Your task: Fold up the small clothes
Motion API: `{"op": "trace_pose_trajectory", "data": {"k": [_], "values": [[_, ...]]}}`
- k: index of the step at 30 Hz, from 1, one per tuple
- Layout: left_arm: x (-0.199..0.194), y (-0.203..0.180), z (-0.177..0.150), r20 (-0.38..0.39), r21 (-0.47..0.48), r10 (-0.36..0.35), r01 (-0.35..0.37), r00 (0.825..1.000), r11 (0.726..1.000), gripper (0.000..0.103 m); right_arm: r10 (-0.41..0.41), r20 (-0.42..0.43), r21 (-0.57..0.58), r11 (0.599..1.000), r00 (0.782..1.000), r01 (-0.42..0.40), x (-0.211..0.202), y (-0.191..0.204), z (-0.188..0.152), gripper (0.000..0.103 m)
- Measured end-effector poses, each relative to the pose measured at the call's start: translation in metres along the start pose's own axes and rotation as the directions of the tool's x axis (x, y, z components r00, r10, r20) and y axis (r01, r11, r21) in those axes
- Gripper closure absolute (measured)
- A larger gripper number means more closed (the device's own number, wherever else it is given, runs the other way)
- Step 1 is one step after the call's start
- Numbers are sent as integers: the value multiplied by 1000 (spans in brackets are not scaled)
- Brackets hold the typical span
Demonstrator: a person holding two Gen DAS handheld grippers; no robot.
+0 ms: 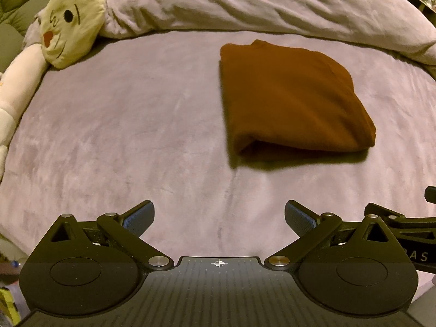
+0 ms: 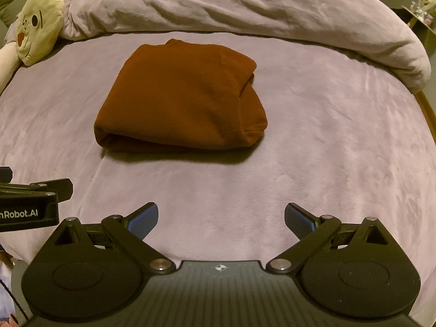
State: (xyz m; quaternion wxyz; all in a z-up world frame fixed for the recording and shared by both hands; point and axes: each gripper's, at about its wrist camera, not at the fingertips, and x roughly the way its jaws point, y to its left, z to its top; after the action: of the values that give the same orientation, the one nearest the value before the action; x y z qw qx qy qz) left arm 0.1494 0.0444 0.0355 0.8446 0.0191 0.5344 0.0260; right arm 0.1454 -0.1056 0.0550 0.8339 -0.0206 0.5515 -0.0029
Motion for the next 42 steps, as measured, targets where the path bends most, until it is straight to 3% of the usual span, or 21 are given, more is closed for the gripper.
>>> {"op": "trace_pose_trajectory", "data": {"k": [42], "values": [[-1, -1, -1, 5, 3, -11, 11, 1000, 1000, 0, 11, 34, 11, 1000, 999, -11, -7, 2, 0, 4]]}}
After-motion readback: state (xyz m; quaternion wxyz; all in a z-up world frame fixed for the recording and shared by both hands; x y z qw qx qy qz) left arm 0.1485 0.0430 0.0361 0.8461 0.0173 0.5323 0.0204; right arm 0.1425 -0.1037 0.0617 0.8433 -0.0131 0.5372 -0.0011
